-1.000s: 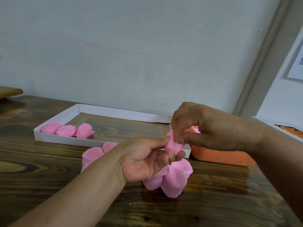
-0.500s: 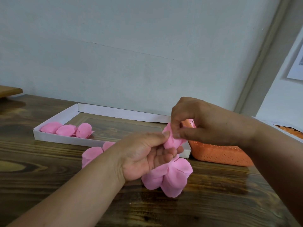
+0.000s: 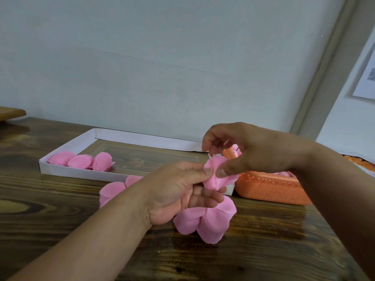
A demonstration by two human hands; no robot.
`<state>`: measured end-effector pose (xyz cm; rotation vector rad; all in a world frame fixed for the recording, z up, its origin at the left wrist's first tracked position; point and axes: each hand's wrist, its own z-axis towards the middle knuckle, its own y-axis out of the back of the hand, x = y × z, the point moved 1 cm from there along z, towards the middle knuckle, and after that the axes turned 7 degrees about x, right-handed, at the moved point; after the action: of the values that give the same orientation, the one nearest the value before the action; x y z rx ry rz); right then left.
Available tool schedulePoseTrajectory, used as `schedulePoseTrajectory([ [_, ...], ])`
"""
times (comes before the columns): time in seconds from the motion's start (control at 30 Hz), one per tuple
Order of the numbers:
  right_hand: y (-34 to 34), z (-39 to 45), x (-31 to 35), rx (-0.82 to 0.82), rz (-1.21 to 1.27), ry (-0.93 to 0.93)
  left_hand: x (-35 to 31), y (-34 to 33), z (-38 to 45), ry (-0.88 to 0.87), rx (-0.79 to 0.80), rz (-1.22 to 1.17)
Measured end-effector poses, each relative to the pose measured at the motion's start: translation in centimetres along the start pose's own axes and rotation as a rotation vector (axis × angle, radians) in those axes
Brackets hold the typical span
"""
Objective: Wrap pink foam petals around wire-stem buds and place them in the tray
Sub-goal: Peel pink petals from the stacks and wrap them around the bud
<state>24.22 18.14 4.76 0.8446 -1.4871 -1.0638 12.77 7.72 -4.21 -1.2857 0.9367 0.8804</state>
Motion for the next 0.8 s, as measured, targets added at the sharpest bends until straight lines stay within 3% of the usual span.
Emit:
schedulePoseTrajectory([
  [0.2,0.1,0.0,-0.1,0.047,0.158,-0.010,-0.2,-0.3,-0.3,-0.021,0.039,0.079],
  [0.47,-0.2,0.3,-0.9,0.011,0.423,0.049,-0.4,-0.3,-0.5,-0.013,0.045,-0.009],
  [0.8,-0.9,0.6,-1.2,-0.036,0.418,0.022,0.3,-0.2,0.0,-0.009,-0.044,0.027],
])
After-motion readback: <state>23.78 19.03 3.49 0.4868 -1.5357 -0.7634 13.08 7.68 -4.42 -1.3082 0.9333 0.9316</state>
